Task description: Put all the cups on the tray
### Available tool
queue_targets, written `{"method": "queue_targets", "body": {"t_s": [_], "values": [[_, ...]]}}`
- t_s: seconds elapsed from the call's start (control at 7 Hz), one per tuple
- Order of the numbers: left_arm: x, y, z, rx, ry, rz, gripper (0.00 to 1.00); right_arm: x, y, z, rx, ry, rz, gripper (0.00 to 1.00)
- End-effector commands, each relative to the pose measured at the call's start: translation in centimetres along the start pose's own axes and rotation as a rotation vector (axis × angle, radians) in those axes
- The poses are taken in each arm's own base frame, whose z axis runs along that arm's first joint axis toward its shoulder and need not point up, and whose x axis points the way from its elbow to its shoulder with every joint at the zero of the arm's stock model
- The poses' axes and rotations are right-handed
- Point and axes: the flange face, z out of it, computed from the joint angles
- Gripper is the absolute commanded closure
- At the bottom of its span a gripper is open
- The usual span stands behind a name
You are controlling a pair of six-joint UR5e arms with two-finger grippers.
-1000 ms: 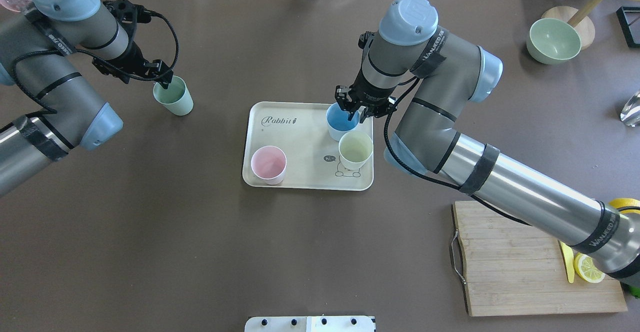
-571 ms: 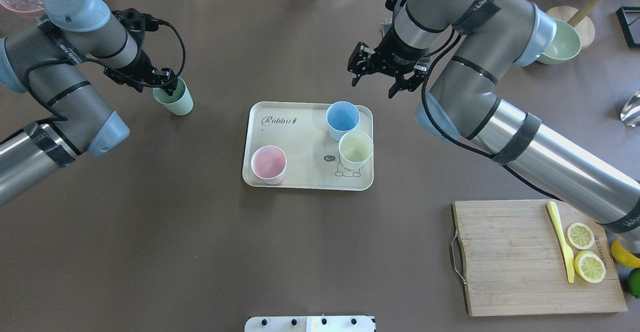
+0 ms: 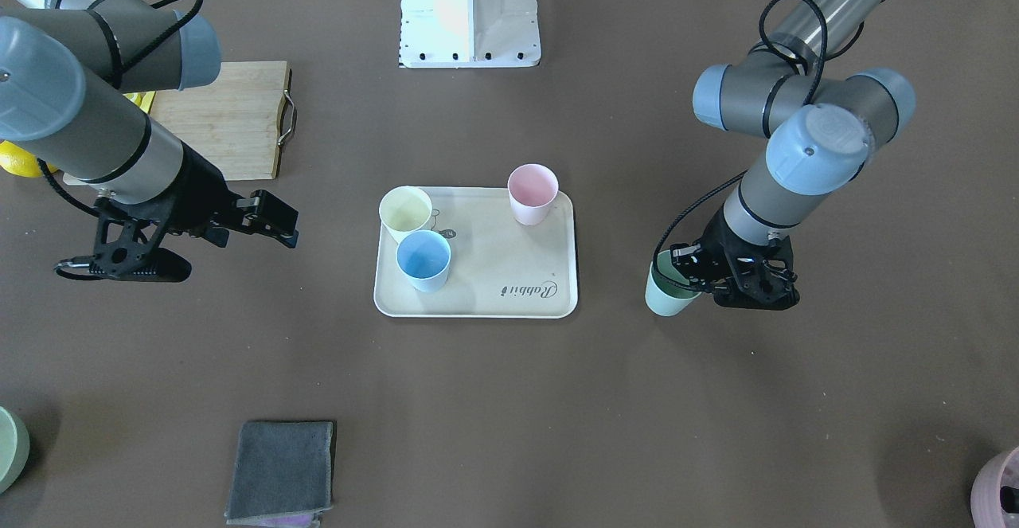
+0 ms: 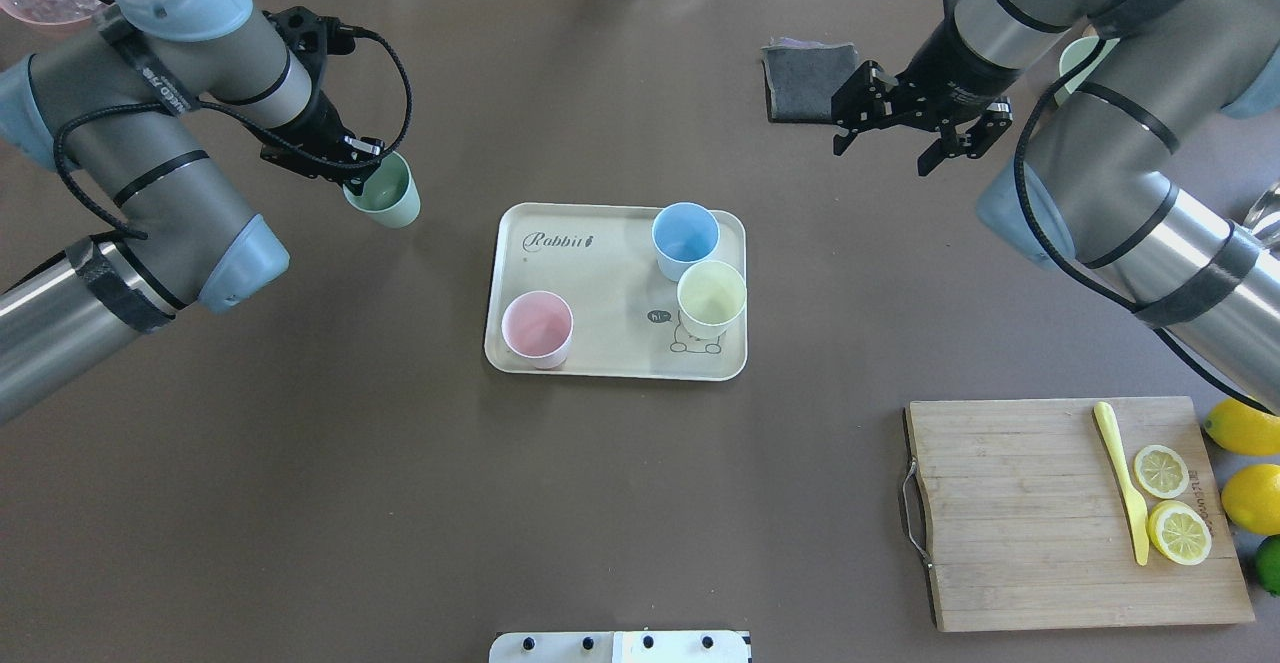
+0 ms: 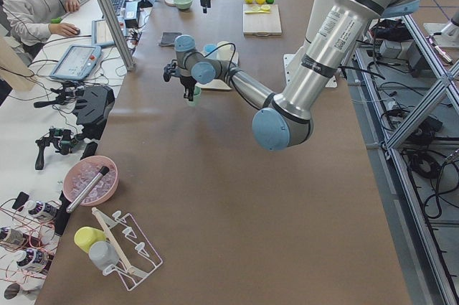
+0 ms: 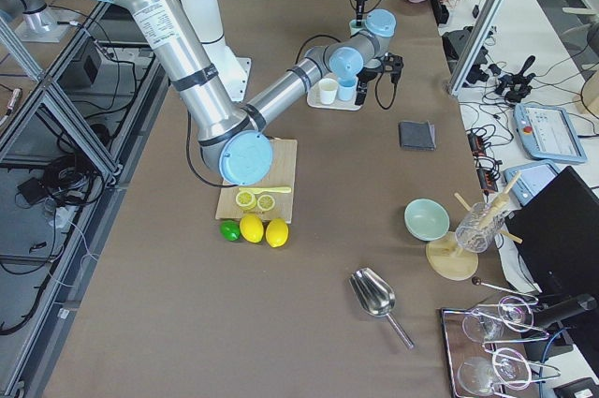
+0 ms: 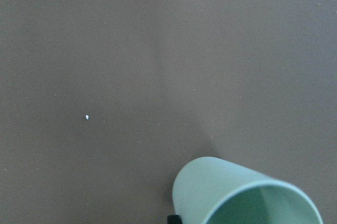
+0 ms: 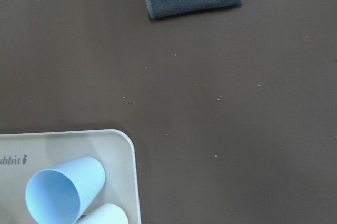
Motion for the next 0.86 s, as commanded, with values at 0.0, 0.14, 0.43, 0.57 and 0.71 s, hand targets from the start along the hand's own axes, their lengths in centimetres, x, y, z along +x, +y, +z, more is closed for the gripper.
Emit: {"method": "queue_targets", "body": {"t_s": [0.0, 0.14, 0.43, 0.57, 0.71], "values": [[7.8, 0.7, -3.0, -0.015, 0.034, -0.062, 1.00, 5.2, 0.7, 0.5, 0.004, 0.047, -0.046, 0.00], [12.1, 2.0, -1.6, -0.041, 0.045, -0.084, 1.00, 6.6, 1.0, 0.9, 0.000, 0.062, -0.062, 0.00], [15.7, 2.4, 2.5, -0.011, 0.049, -0.093, 1.00, 8.4, 1.2, 1.7, 0.005, 0.091, -0.053, 0.00], [15.8, 2.1, 3.5, -0.007, 0.058, -0.094, 1.00, 8.4, 1.2, 1.8, 0.004, 0.091, -0.054, 0.00], [15.6, 1.8, 4.4, -0.008, 0.052, -0.095, 1.00, 8.4, 1.2, 1.8, 0.004, 0.091, -0.054, 0.00]]}}
